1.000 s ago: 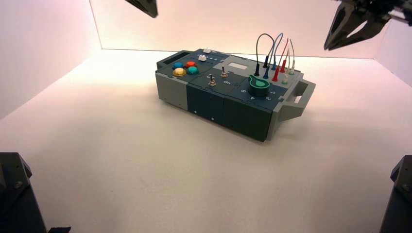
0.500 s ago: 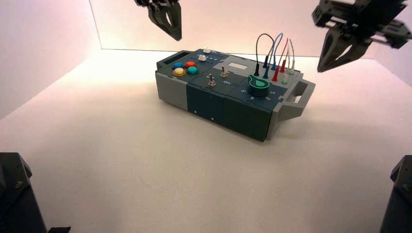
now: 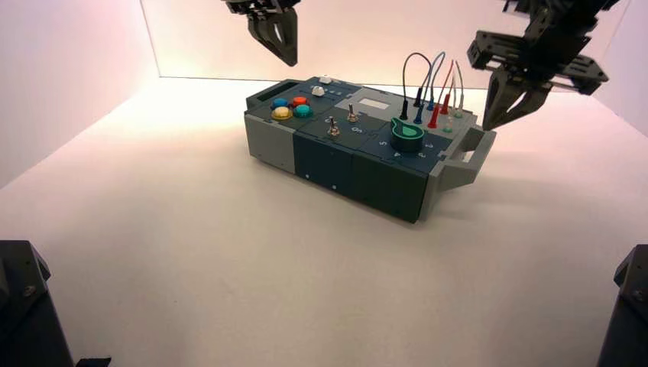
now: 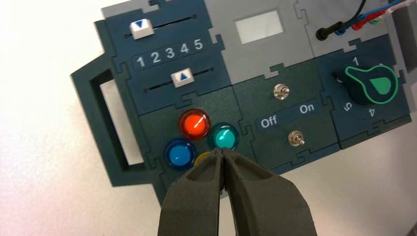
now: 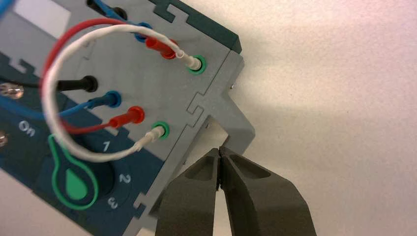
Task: Flip the top switch on with the right gripper.
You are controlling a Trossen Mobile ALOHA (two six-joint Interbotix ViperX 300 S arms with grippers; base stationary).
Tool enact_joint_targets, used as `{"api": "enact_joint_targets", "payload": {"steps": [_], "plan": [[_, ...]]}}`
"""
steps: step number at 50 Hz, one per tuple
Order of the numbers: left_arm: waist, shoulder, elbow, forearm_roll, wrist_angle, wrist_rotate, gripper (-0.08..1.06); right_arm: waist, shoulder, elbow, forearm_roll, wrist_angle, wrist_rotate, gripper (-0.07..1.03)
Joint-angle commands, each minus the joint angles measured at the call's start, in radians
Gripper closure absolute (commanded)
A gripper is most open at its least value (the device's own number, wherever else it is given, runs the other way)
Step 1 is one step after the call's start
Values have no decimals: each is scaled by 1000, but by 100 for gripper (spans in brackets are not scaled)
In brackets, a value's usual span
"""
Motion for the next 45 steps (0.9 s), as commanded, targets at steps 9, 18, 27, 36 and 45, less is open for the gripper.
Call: {"api": "enact_joint_targets", "payload": {"steps": [9, 18, 27, 36, 45], "plan": [[-35, 18, -61, -2, 5, 6, 101, 14, 78, -64, 5, -15, -15, 99], [-35, 31, -69, -2, 8, 6, 101, 15, 117, -77, 3, -20, -21, 99], [-37, 43, -75, -2, 8, 6, 101, 15, 140, -83, -38, -58, -21, 99], [-51, 55, -74, -2, 8, 6, 101, 15, 160, -106, -103, -75, -18, 99], [-83, 67, -80, -2, 8, 6, 101, 15, 184, -123, -164, -114, -11, 99]]}}
